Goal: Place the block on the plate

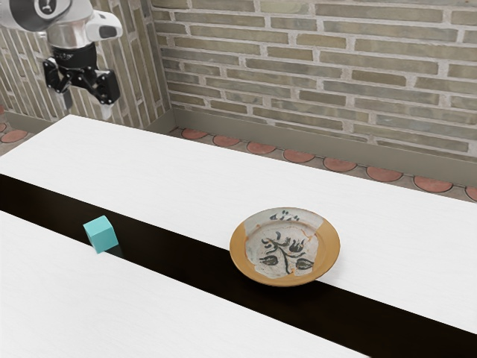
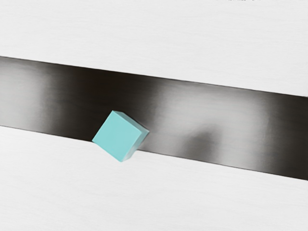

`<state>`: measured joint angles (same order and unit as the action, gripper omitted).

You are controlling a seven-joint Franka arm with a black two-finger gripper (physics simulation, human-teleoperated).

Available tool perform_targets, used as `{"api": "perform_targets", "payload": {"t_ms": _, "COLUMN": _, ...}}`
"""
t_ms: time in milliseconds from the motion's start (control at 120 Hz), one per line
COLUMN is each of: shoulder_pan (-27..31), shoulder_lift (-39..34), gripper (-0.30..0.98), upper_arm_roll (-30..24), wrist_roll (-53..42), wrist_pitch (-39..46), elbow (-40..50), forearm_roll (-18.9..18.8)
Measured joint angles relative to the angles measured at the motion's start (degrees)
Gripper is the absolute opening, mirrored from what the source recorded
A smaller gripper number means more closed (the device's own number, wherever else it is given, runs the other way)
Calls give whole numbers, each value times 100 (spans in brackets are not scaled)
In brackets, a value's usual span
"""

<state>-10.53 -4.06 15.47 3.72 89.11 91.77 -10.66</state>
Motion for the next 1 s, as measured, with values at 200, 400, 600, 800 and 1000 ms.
{"api": "perform_targets", "payload": {"t_ms": 200, "shoulder_pan": 32, "shoulder_lift": -1, "gripper": 69, "upper_arm_roll": 3, "wrist_roll": 76, "wrist_pitch": 55, "elbow": 88, "forearm_roll": -12}}
{"api": "perform_targets", "payload": {"t_ms": 400, "shoulder_pan": 93, "shoulder_lift": 120, "gripper": 69, "upper_arm_roll": 386, "wrist_roll": 360, "wrist_pitch": 879, "elbow": 1407, "forearm_roll": -12}}
{"api": "perform_targets", "payload": {"t_ms": 600, "shoulder_pan": 290, "shoulder_lift": 350, "gripper": 69, "upper_arm_roll": 574, "wrist_roll": 1238, "wrist_pitch": 1809, "elbow": 2390, "forearm_roll": 325}}
{"api": "perform_targets", "payload": {"t_ms": 800, "shoulder_pan": 359, "shoulder_lift": 697, "gripper": 69, "upper_arm_roll": 710, "wrist_roll": 2183, "wrist_pitch": 2719, "elbow": 3059, "forearm_roll": 608}}
{"api": "perform_targets", "payload": {"t_ms": 1000, "shoulder_pan": 238, "shoulder_lift": 989, "gripper": 69, "upper_arm_roll": 861, "wrist_roll": 2992, "wrist_pitch": 3408, "elbow": 3305, "forearm_roll": 997}}
